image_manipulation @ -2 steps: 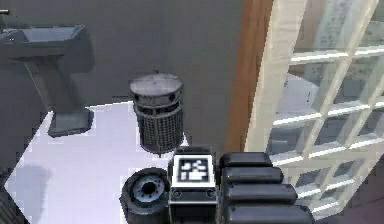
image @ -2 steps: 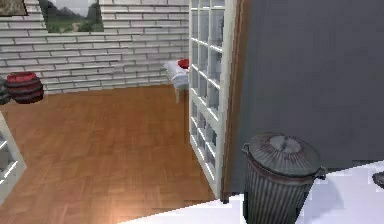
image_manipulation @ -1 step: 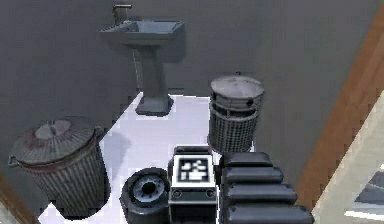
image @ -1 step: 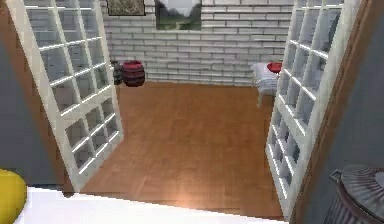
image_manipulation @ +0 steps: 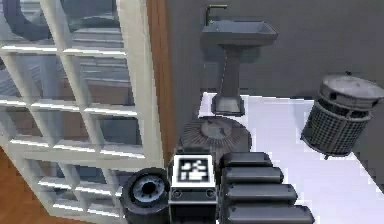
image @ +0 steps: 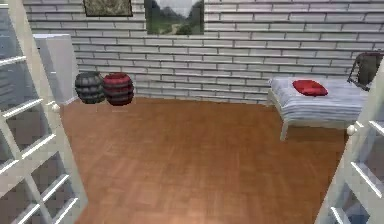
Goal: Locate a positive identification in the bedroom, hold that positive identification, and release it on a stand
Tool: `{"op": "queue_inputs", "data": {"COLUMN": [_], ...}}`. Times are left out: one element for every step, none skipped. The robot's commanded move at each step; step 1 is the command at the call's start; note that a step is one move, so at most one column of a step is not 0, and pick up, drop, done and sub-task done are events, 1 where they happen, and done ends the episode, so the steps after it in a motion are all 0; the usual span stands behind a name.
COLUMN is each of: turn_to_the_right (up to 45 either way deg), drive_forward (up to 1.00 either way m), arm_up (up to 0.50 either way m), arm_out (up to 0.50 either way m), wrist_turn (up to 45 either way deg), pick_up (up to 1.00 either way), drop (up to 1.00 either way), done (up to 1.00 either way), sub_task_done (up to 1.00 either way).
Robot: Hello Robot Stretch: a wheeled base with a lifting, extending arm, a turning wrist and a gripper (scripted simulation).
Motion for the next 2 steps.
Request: {"op": "queue_inputs", "data": {"turn_to_the_right": [0.0, -9.0], "drive_forward": [1.0, 0.0], "arm_up": [0.0, 0.0], "arm_out": [0.0, 0.0], "wrist_turn": [0.0, 0.0], "pick_up": [0.0, 0.0], "drop": [0.0, 0.0], "done": [0.0, 0.0], "sub_task_done": [0.0, 0.0]}}
